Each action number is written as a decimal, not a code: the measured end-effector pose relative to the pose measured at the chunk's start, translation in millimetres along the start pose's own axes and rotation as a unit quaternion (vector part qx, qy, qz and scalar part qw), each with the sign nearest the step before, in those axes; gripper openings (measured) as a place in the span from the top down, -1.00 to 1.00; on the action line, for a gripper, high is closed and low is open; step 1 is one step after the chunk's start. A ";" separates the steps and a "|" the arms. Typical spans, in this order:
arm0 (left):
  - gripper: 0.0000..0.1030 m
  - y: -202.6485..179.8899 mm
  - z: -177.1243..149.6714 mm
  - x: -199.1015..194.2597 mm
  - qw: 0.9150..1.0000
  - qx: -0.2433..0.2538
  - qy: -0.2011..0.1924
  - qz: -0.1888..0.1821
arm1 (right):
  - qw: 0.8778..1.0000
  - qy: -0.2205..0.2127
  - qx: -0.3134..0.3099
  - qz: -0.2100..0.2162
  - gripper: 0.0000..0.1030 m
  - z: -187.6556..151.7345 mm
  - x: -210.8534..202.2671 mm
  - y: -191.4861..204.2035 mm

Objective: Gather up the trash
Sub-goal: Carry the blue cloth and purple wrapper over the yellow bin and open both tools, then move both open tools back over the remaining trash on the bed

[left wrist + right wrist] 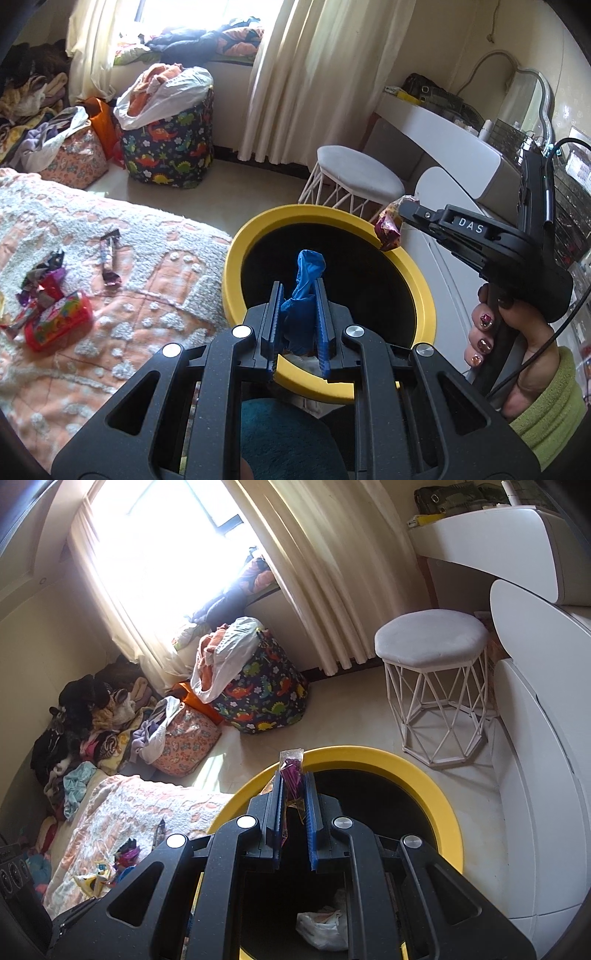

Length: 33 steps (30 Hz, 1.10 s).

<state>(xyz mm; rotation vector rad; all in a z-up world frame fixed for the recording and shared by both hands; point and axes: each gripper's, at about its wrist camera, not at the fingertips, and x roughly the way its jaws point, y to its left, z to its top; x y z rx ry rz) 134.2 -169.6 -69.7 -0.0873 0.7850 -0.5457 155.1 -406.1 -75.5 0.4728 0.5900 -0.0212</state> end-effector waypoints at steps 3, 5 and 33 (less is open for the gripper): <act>0.79 -1.1 -3.7 10.7 1.000 -0.002 0.013 -0.006 | 1.000 0.007 0.005 -0.009 0.80 -2.1 5.7 -6.0; 0.79 -1.9 -6.3 15.2 1.000 -0.002 0.020 -0.008 | 1.000 0.014 0.010 -0.015 0.80 -3.3 9.6 -10.2; -0.70 13.9 -3.8 12.0 0.999 -0.019 -0.014 0.023 | 0.999 0.039 0.026 -0.017 -0.07 -8.3 25.6 -21.4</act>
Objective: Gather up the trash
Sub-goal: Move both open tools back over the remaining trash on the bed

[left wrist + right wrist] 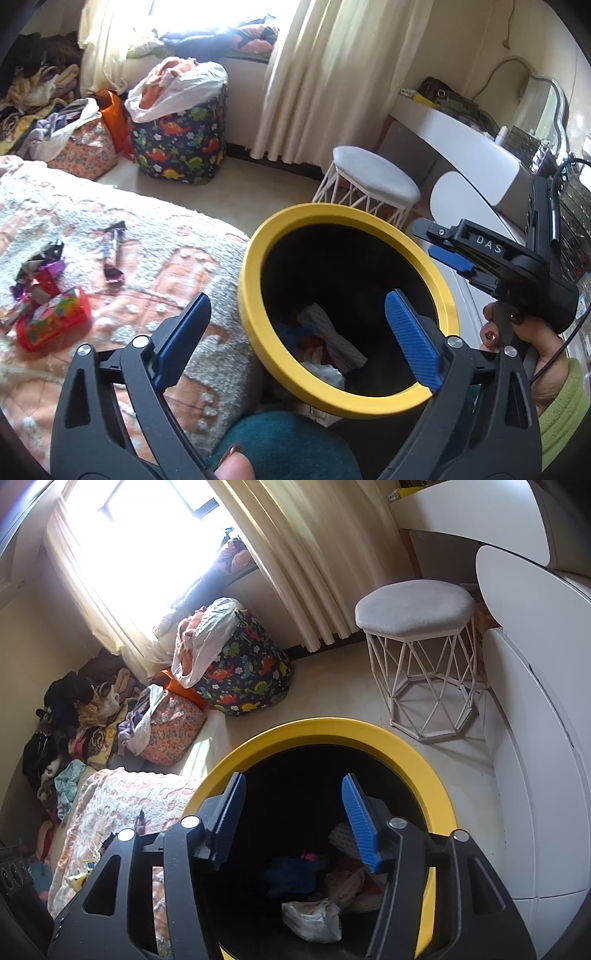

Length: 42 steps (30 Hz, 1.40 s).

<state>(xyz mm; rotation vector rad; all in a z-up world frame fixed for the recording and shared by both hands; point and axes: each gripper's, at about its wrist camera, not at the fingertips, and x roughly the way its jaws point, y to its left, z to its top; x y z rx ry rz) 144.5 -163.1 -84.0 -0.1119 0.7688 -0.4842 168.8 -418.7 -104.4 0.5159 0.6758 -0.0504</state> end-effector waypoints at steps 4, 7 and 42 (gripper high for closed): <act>-0.76 5.5 4.1 -11.8 1.000 -0.001 -0.019 0.017 | 1.000 -0.007 -0.010 0.012 -0.24 0.8 -3.8 8.1; -0.76 10.0 7.4 -20.7 0.999 -0.004 -0.031 0.027 | 1.000 -0.012 -0.019 0.020 -0.29 0.8 -8.0 17.0; -0.76 94.2 14.1 -94.9 0.984 -0.083 -0.106 0.114 | 0.989 -0.004 -0.118 0.091 -0.38 -24.4 -27.1 106.8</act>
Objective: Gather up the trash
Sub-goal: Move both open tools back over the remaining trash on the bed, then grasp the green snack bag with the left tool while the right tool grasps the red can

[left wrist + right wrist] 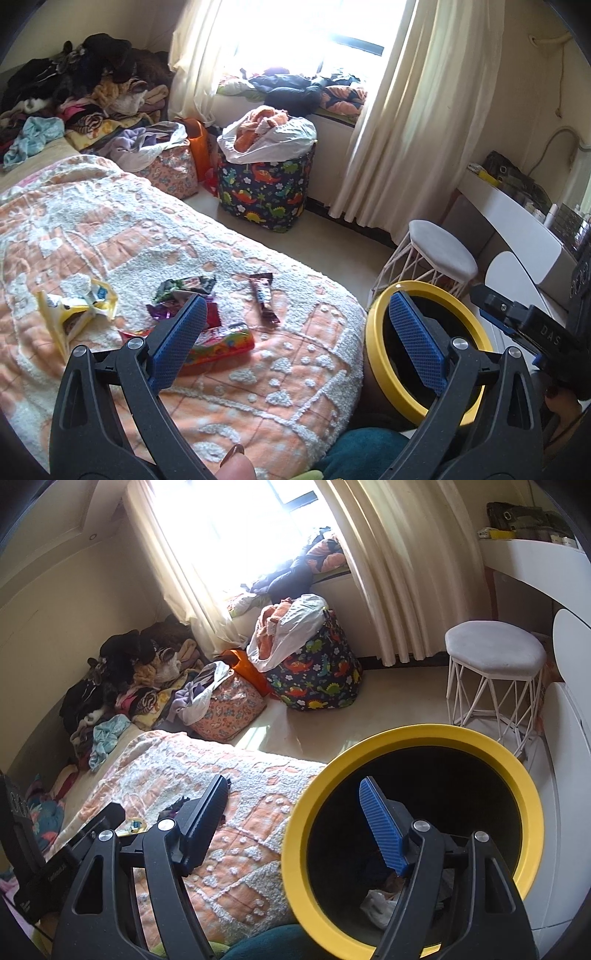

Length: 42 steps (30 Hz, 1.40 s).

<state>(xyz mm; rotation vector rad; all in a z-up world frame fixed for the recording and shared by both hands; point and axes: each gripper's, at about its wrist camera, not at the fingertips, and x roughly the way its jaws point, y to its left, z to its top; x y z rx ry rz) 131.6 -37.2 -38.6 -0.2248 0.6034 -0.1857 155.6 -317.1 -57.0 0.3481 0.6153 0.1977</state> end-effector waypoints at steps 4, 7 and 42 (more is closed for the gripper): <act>-0.76 17.7 3.9 -1.7 1.000 -0.018 -0.004 0.015 | 1.000 0.006 -0.016 0.011 -0.38 -4.3 1.2 14.6; -0.76 31.1 5.5 -1.7 0.999 -0.030 -0.004 0.026 | 0.999 0.012 -0.028 0.017 -0.40 -8.6 2.2 26.8; -0.33 144.4 36.5 104.7 0.977 -0.126 0.164 0.050 | 0.984 0.158 -0.075 0.029 -0.42 -82.1 124.7 151.1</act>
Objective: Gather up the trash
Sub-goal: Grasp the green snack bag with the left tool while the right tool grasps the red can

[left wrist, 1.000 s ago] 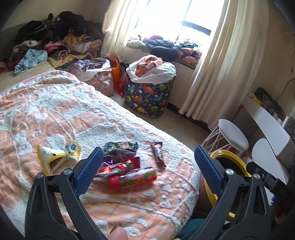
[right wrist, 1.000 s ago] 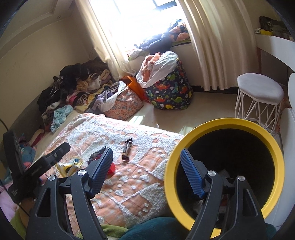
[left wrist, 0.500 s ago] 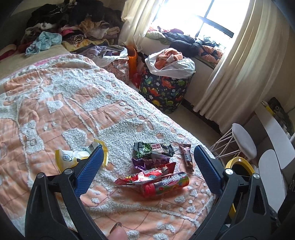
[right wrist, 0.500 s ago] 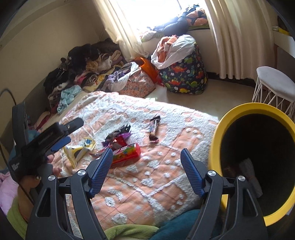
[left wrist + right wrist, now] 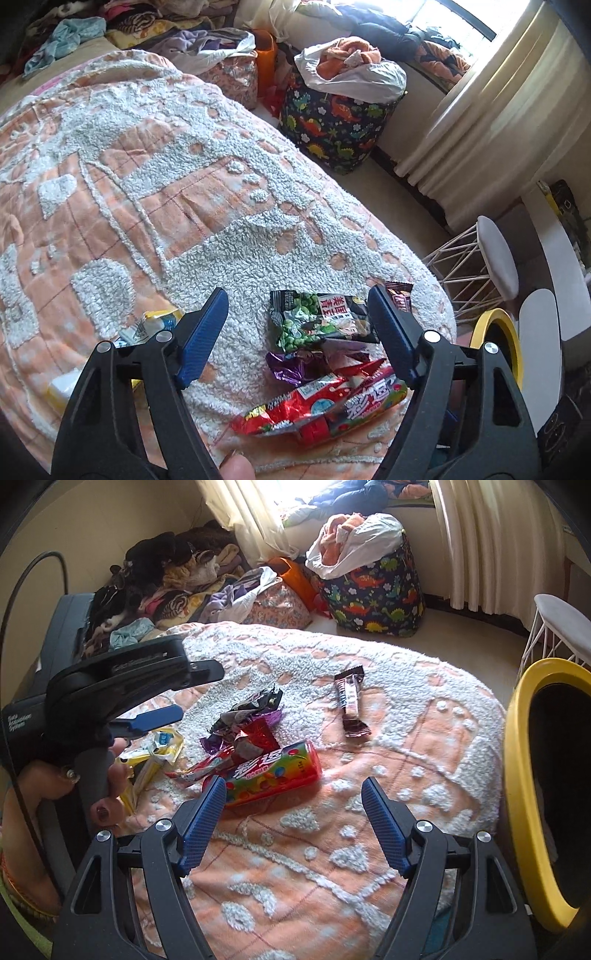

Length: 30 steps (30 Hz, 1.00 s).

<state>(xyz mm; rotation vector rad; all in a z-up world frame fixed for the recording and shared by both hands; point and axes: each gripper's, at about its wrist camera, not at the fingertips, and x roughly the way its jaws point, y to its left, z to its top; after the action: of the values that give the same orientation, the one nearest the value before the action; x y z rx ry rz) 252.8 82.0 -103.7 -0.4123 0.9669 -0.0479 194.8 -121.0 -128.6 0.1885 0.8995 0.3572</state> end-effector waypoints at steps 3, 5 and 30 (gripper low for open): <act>-0.20 4.5 4.0 17.6 1.000 -0.008 0.026 0.001 | 1.000 0.014 0.019 0.004 -0.42 3.1 12.6 -1.4; -0.18 8.0 4.7 26.6 0.999 -0.016 0.042 -0.002 | 0.999 0.025 0.042 0.012 -0.42 6.3 20.4 -5.3; 0.33 -3.7 -3.5 47.4 0.997 -0.014 0.080 -0.012 | 0.983 0.038 0.132 0.119 0.88 9.3 17.6 -50.5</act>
<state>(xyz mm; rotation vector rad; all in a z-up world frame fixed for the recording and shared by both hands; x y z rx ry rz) 277.6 67.0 -141.5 -0.4515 1.1206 -0.0908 223.5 -161.1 -151.3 0.5333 1.0020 0.4681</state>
